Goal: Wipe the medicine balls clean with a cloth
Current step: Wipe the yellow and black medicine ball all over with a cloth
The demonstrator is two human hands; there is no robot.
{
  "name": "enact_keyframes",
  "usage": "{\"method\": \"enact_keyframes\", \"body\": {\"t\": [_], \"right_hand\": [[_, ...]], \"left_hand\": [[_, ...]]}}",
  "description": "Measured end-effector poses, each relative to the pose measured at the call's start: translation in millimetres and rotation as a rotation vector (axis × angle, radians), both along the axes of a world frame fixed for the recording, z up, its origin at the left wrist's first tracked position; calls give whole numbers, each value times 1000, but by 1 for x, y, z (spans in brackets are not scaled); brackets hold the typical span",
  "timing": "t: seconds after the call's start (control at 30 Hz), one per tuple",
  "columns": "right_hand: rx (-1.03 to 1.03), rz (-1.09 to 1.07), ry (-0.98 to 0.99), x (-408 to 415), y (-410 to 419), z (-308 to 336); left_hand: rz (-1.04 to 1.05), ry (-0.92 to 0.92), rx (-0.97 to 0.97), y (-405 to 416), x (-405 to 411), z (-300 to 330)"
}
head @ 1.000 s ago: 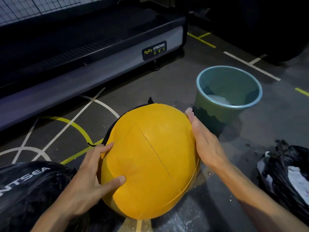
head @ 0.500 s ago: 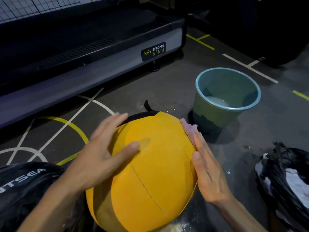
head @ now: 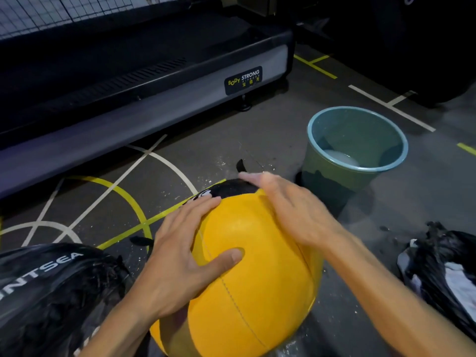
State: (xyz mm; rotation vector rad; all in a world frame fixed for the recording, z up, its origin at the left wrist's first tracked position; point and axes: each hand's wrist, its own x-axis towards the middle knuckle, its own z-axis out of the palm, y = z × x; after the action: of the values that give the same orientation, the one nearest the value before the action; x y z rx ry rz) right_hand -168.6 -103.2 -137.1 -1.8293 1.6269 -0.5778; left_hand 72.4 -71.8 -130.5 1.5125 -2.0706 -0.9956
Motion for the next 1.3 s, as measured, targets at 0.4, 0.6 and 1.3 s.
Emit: {"method": "enact_keyframes", "body": {"t": [0.4, 0.6, 1.3], "right_hand": [[46, 28, -12, 2, -6, 10], [-84, 207, -32, 24, 21, 18], [255, 140, 96, 27, -17, 28]], "left_hand": [[71, 34, 99, 11, -3, 7], [14, 96, 96, 20, 2, 8], [-264, -31, -120, 18, -19, 2]]}}
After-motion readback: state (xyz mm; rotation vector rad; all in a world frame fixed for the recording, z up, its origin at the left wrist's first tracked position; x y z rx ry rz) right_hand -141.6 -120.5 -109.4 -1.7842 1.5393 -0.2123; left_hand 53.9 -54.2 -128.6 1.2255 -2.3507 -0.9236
